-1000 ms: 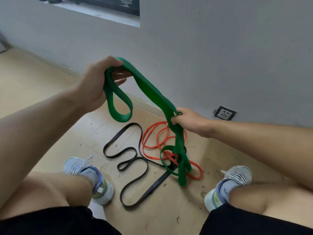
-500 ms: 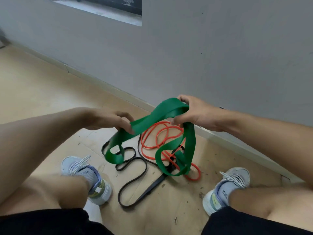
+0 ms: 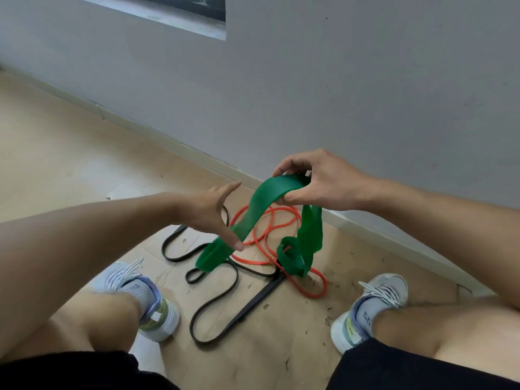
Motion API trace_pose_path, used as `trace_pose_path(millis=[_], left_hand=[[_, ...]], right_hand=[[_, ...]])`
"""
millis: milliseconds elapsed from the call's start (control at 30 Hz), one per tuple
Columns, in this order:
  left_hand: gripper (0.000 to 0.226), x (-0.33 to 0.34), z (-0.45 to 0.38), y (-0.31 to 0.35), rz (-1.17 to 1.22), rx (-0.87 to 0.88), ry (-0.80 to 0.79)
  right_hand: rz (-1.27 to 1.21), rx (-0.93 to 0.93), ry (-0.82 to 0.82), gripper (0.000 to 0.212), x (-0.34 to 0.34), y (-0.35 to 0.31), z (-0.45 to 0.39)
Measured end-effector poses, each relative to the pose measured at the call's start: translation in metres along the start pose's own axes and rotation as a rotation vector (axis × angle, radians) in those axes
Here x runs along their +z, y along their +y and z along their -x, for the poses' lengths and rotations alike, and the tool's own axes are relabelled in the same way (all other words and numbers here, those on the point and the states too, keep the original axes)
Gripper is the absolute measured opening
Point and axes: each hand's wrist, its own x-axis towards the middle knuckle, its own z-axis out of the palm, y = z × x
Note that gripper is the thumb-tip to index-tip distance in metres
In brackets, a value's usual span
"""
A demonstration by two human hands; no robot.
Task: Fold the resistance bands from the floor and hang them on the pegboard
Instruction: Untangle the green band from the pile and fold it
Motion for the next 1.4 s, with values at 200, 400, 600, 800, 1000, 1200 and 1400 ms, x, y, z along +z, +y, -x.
trace_pose_path(millis=[200,400,600,800,1000,1200,1400], left_hand=[[0.078,0.008,-0.001,0.035,0.267,0.305,0.272],[0.028,0.002,0.008,0.058,0.241,0.363,0.472],[0.036,-0.013,0.029,0.067,0.445,0.461,0.409],[0.028,-0.022,0.043,0.069,0.590,0.551,0.433],[0.045,-0.030,0.045,0.065,0.817,0.468,0.532],[0.046,-0.031,0.041,0.048,0.493,0.207,0.519],[0.027,-0.017,0.035,0.053,0.242,0.227,0.422]], right_hand=[[-0.109,-0.059,0.043,0.034,0.007,-0.003,-0.004],[-0.135,-0.038,0.068,0.052,-0.004,0.005,-0.005],[0.056,0.127,-0.253,0.051,0.018,0.033,-0.003],[-0.032,0.170,-0.292,0.057,0.041,0.034,-0.003],[-0.062,0.202,-0.216,0.010,0.056,0.034,-0.015],[-0.049,0.146,-0.106,0.008,0.028,0.020,-0.016],[-0.147,0.049,-0.086,0.008,0.021,0.010,-0.012]])
